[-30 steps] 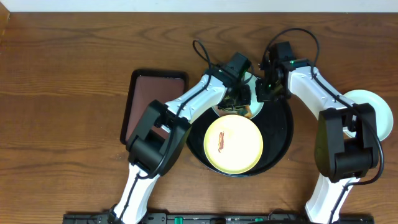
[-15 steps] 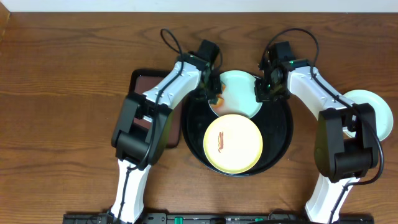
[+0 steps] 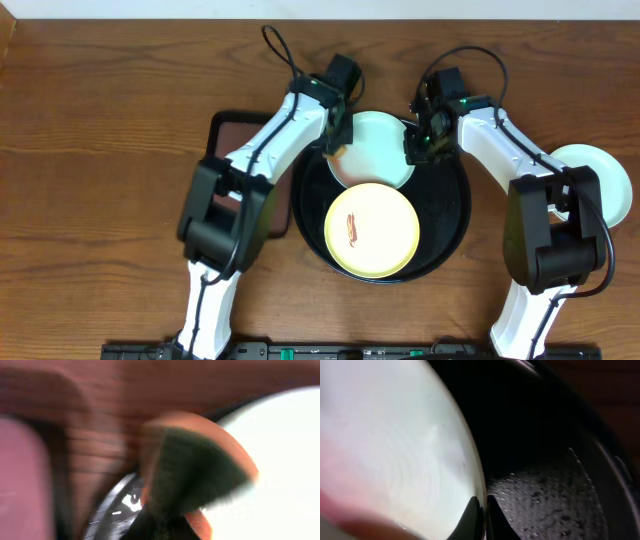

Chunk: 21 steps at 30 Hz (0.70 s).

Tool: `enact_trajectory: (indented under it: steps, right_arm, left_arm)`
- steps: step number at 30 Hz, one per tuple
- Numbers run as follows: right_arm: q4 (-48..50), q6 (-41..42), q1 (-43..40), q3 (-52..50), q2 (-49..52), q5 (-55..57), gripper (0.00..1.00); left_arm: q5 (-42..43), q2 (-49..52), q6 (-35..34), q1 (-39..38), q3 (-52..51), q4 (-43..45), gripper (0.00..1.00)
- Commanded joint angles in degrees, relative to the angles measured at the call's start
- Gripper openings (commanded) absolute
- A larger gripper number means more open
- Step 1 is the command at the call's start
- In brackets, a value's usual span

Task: Clean dirty plates on tray and stack at the side
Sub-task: 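Scrub the pale green plate with the sponge in the left gripper, then return the sponge to the small dark tray with the left gripper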

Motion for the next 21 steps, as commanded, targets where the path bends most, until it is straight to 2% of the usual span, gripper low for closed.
enact_trajectory:
  steps: [1,8,13,17,21]
  right_arm:
    - [-0.37,-0.22,-0.37,-0.57,-0.63,3.19,0.01]
    - [0.72,0.22,-0.39,-0.37,-0.63,3.19,0.01]
    - [3.80,0.68,-0.39,-0.20,-0.85,3.19,0.01]
    - [7.41,0.61,-0.39,-0.17,-1.38,3.21,0.01]
    - [11.93,-0.07,-0.28,-0.17,-3.82,3.15,0.01]
  left_arm:
    - [-3.93,-7.19,0.94,2.60,1.57,-1.05,0.07]
    - [2.29,-14.58,0.96,8.31,1.57,-9.60,0.07]
    - [3.54,-15.10,1.27,13.00,0.33,-18.01,0.07]
    - [3.52,-14.99,1.44,14.95,-5.92,-17.03,0.07]
    - [3.48,-14.99,2.14,15.93,-14.14,-12.48,0.07]
